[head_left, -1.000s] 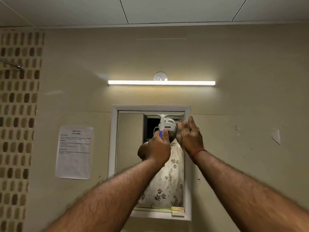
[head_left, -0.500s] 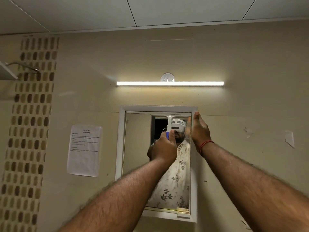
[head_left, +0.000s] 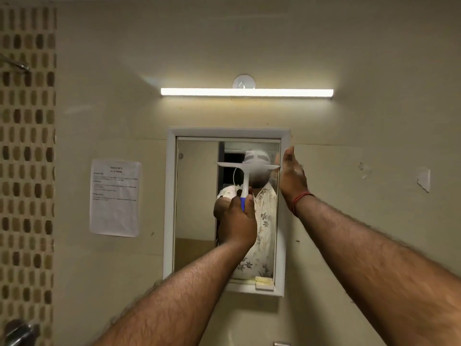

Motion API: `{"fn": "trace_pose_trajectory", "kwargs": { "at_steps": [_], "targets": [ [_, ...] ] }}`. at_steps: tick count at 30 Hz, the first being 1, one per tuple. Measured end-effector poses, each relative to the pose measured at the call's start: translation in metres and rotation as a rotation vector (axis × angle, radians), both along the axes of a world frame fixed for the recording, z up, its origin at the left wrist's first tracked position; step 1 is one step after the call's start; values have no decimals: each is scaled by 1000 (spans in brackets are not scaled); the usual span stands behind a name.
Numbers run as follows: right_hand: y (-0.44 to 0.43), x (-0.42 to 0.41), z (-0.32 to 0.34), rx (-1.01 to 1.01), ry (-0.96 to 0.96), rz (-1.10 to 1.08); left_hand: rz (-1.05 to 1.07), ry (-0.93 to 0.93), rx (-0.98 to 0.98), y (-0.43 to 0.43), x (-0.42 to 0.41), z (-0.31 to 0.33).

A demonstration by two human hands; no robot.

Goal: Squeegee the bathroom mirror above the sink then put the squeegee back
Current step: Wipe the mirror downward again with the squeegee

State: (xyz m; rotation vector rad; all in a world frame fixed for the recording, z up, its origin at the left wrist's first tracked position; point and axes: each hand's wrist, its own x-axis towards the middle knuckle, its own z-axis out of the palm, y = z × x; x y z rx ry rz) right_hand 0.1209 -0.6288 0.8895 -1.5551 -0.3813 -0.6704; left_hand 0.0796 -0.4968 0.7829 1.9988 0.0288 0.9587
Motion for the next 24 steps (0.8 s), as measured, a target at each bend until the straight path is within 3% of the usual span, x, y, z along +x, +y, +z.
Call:
{"fn": "trace_pose_trajectory", "kwargs": {
  "at_steps": [12, 24],
  "targets": [
    [2, 5, -12, -4, -58, -22, 55, 101, 72, 6, -5, -103],
    [8, 27, -69, 13, -56, -84, 71, 169, 49, -3, -15, -138]
  ]
}}
